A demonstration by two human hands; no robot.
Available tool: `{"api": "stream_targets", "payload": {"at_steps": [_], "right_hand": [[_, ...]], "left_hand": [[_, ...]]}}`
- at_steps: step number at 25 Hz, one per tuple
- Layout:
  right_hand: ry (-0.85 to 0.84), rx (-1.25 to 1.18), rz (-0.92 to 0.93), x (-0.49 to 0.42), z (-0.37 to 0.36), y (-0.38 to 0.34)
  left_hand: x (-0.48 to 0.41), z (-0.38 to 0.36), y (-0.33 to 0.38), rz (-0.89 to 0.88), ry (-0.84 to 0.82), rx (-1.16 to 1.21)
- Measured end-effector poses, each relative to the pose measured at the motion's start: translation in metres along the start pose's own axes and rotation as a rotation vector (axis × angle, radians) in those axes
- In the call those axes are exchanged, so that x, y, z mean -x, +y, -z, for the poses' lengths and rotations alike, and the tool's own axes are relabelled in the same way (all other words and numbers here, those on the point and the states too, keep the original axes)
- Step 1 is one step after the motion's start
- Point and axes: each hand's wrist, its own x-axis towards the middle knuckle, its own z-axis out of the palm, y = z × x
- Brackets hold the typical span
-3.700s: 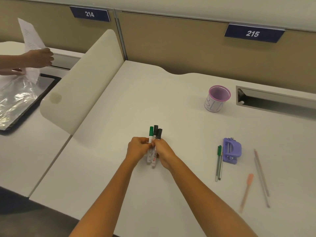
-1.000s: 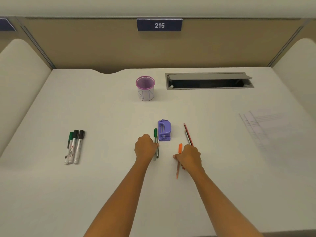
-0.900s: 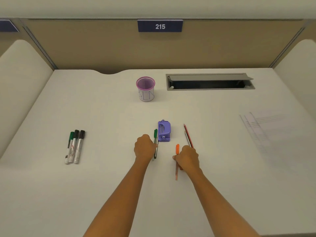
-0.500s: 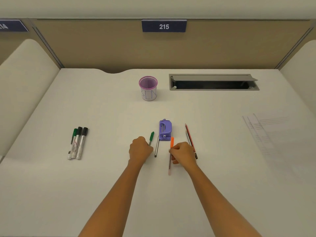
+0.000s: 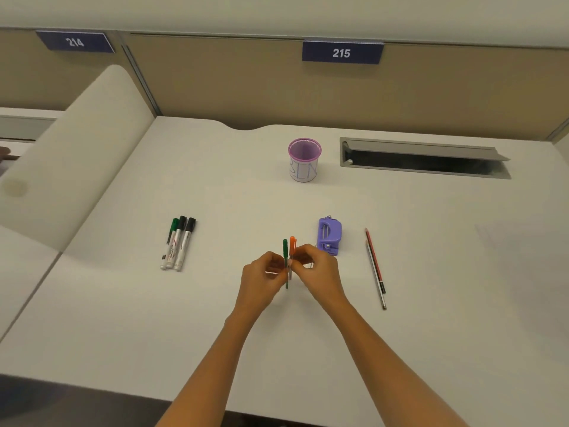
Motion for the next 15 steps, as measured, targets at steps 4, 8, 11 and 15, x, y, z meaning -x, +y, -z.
{"api": "stream_targets", "payload": {"at_steps": [4, 8, 11, 15], "right_hand": [[-0.048, 0.021, 0.041, 0.002, -0.017, -0.002], [-0.085, 0.041, 0.07, 0.002, -0.031, -0.003], [-0.087, 0.042, 0.07, -0.003, -0.042, -0.005], [-0.066, 0.004, 0.006, -0.014, -0.072, -0.019]], "left_hand": [[0.008, 0.011, -0.013, -0.054, 0.064, 0.005], [0.01, 0.019, -0.022, -0.068, 0.099, -0.012], [0.008, 0.025, -0.027, -0.033, 0.128, 0.004], [-0.003, 0.042, -0.037, 0.07, 0.191, -0.072]]}}
